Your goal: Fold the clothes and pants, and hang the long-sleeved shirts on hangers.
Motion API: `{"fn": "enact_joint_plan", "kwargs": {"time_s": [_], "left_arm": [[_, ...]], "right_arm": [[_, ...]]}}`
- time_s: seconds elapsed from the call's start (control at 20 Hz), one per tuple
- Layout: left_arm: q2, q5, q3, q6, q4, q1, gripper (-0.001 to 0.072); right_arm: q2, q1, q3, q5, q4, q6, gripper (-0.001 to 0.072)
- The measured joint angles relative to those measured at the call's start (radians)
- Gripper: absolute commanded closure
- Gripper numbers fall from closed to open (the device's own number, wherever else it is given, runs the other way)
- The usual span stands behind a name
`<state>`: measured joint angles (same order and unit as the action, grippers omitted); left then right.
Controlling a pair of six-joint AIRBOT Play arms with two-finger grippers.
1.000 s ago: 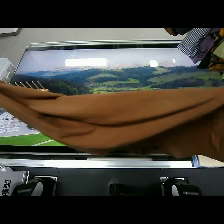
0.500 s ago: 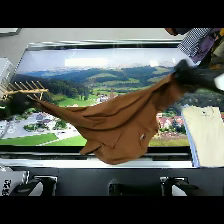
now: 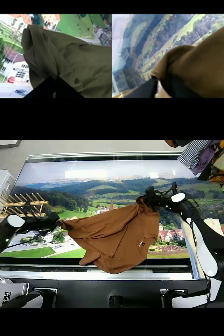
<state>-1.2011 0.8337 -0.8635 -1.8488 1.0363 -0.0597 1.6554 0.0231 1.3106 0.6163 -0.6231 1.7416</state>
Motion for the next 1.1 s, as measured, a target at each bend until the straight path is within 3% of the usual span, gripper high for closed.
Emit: {"fn": "enact_joint_plan", "kwargs": {"time_s": [0.15, 0.3, 0.5, 0.65, 0.85, 1.1], "left_arm": [[-0.037, -0.016, 0.000, 0.000, -0.014, 0.003, 0.0692], [-0.049, -0.001, -0.010, 0.000, -0.019, 0.003, 0.0692], [-0.054, 0.064, -0.026, 0.017, -0.023, 0.005, 0.0692], [-0.056, 0.123, -0.031, 0.045, -0.024, 0.005, 0.0692], [-0.056, 0.187, -0.033, 0.067, -0.024, 0.006, 0.0692], [-0.056, 0.228, -0.033, 0.077, -0.024, 0.006, 0.0692]], "right_arm": [[-0.021, -0.050, 0.000, 0.079, 0.015, -0.027, 0.0336], [-0.103, -0.166, 0.000, 0.277, -0.001, -0.103, 0.0336], [-0.299, -0.325, -0.058, 0.577, -0.171, -0.158, 0.0334], [-0.491, -0.376, -0.218, 0.724, -0.253, -0.159, 0.0333], [-0.763, -0.337, -0.539, 0.770, -0.286, -0.075, 0.0333], [-0.985, -0.173, -0.872, 0.658, -0.254, 0.091, 0.0334]]}}
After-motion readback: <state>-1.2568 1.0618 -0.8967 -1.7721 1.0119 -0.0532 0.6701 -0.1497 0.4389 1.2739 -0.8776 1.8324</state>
